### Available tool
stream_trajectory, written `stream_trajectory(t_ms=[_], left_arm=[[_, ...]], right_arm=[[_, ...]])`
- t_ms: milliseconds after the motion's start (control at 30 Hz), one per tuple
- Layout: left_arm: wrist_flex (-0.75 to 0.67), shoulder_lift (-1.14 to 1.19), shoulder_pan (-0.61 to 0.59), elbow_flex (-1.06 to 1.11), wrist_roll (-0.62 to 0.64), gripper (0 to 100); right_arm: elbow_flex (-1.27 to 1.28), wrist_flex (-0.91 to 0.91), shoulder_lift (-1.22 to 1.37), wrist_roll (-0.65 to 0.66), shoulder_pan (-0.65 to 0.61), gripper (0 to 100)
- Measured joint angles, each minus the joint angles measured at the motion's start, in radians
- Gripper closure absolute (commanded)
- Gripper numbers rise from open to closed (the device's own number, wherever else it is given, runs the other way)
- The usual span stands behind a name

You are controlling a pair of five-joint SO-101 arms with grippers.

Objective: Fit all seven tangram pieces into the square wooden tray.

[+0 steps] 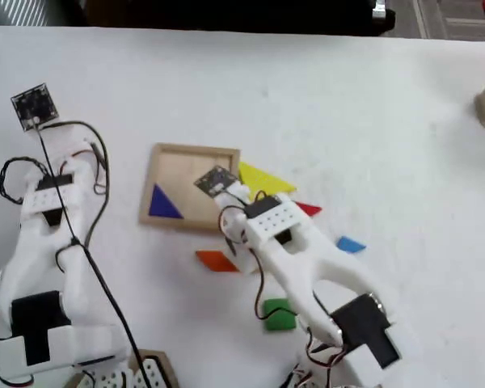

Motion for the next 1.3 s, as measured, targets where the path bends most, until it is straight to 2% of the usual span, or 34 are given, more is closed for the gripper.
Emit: stream_trajectory(t_ms=[67,267,467,800,1000,1300], left_arm=[[0.0,0.0,0.0,0.0,0.0,98],[0.0,0.0,0.0,0.0,0.0,98],[0.0,0.0,-0.02,0.0,0.0,98],[0.0,0.0,-0.044,0.0,0.003,98],[0.0,0.0,-0.044,0.0,0.003,98],[0.0,0.0,-0.044,0.0,0.003,98]], right_arm=[[0.0,0.0,-0.032,0.0,-0.002,96.7],[0.028,0.032,-0.1,0.002,-0.025,77.9],[0.054,0.032,-0.103,0.126,-0.115,76.6],[0.054,-0.078,-0.103,0.238,-0.152,75.8],[0.112,-0.081,-0.103,0.361,-0.259,58.8],[0.118,-0.117,-0.103,0.494,-0.261,68.3]])
